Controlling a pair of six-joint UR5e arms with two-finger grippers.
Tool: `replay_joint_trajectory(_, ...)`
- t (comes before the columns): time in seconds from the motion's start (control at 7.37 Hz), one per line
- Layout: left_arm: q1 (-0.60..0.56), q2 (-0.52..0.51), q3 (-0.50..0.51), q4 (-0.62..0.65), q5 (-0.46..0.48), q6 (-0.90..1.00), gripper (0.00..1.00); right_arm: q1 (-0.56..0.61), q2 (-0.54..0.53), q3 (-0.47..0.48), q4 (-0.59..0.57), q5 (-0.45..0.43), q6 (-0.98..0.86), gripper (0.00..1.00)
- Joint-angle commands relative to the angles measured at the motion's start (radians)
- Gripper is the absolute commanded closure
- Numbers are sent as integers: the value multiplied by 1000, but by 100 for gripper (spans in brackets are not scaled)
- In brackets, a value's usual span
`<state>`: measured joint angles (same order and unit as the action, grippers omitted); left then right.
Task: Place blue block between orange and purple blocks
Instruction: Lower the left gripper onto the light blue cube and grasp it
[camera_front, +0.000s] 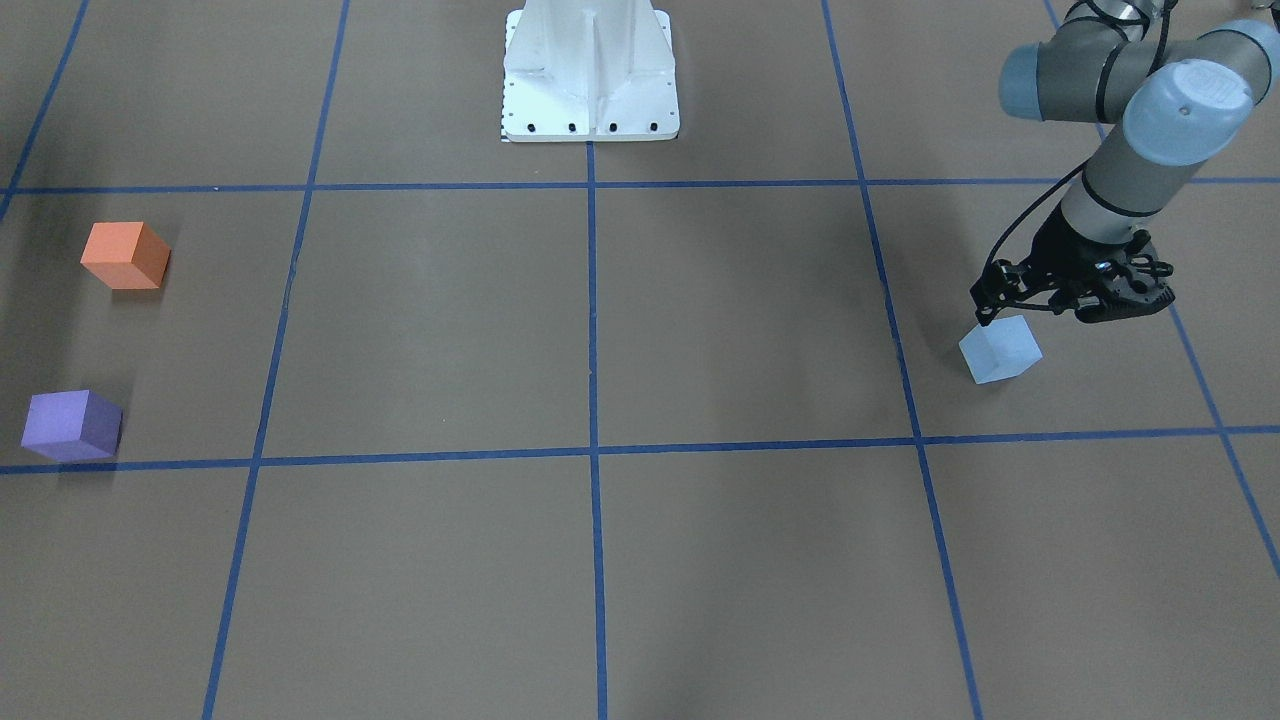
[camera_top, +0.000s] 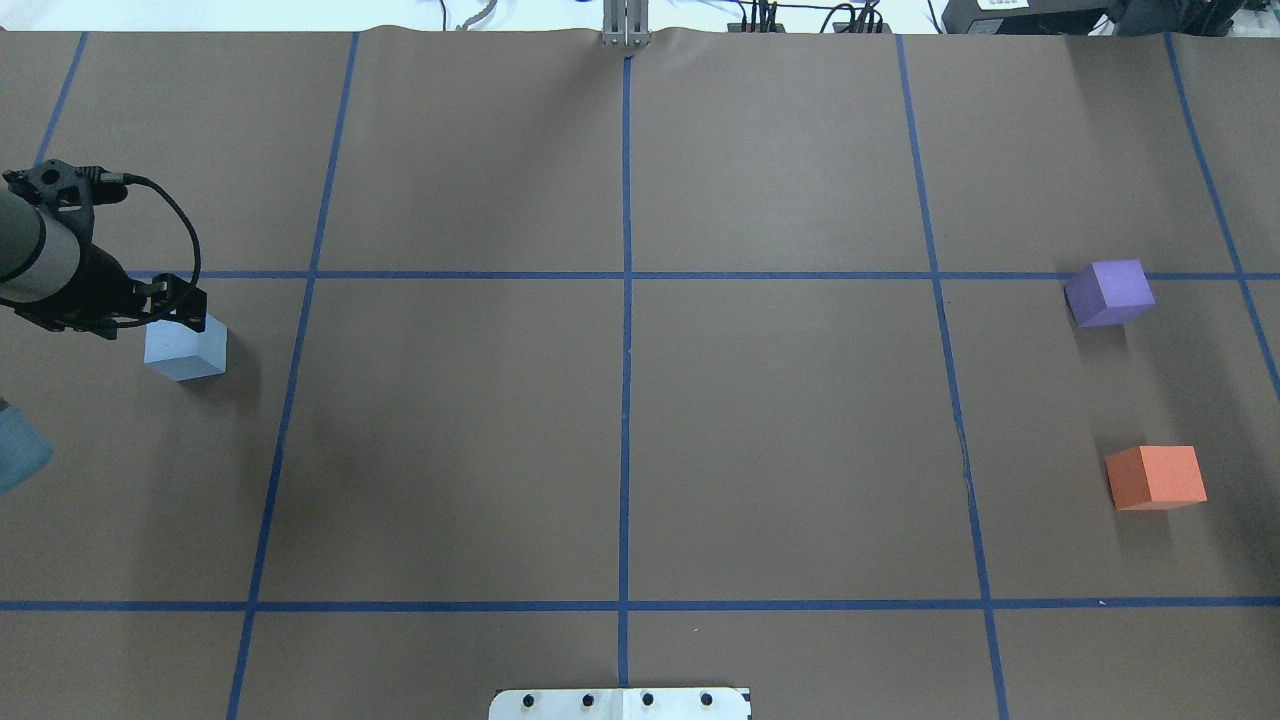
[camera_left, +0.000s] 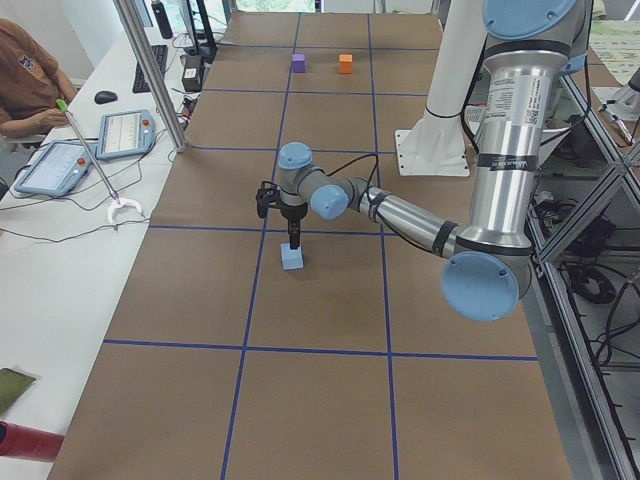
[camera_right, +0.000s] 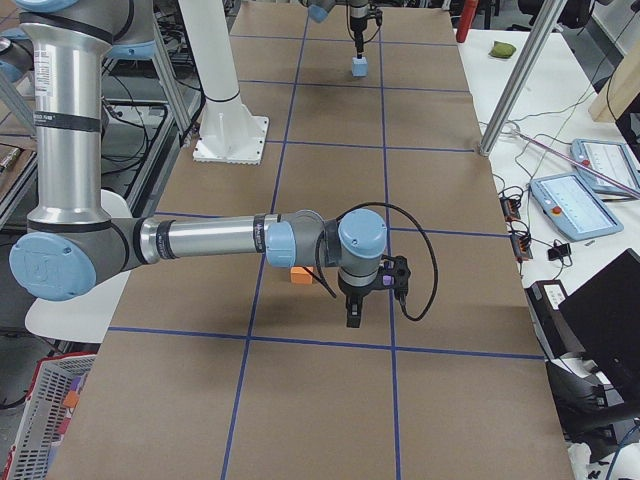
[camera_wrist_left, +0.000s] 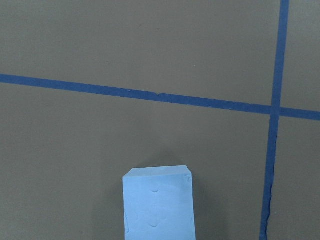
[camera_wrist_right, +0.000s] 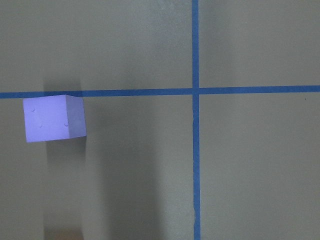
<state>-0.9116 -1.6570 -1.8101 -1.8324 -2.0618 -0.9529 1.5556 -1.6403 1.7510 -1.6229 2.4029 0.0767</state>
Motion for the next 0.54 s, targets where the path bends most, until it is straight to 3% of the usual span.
replay_joint_trajectory(0.0,19,-3,82,-100,12,3,0,-2,-1,-1,0,-1,0,0)
replay_joint_trajectory(0.41,29,-7,135,-133,12,3,0,-2,-1,1,0,1,-2,0)
